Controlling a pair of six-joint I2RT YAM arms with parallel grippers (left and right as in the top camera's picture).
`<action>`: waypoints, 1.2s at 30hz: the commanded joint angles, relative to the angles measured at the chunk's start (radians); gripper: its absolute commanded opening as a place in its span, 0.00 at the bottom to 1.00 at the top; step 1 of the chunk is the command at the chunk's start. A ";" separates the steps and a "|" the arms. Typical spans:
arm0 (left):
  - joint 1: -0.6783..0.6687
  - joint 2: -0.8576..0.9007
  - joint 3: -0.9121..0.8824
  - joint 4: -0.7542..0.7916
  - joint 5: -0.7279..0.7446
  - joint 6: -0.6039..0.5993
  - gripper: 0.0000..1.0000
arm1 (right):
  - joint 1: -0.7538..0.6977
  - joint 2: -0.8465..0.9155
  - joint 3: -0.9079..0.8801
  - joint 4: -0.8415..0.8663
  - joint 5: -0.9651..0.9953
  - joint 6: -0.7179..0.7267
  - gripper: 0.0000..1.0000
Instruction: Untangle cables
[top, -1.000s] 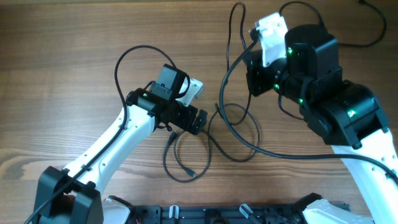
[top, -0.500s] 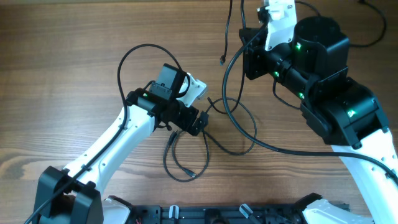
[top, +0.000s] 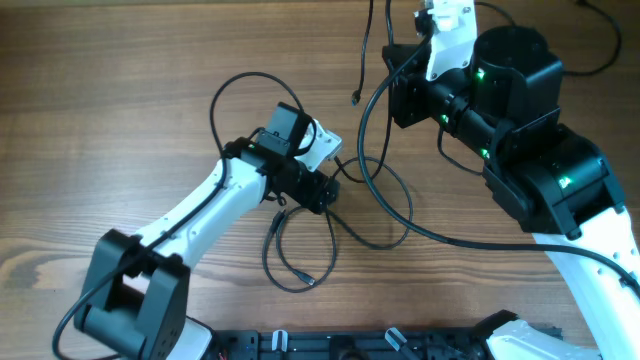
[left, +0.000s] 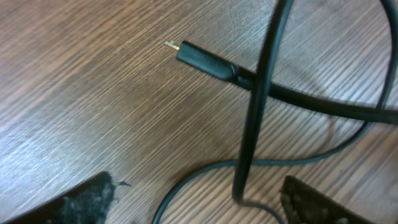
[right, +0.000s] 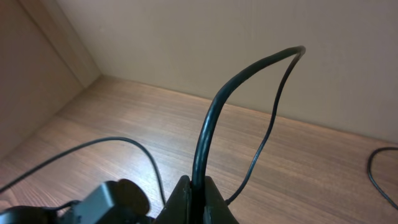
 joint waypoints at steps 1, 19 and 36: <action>-0.021 0.043 -0.009 0.037 0.019 0.020 0.42 | 0.001 0.001 0.011 0.013 -0.013 0.011 0.04; 0.017 -0.042 -0.008 0.136 -0.058 -0.066 0.04 | -0.010 0.001 0.011 -0.079 0.002 0.007 0.04; 0.188 -0.043 -0.008 0.158 -0.140 -0.404 1.00 | -0.011 0.001 0.011 -0.101 0.011 0.003 0.04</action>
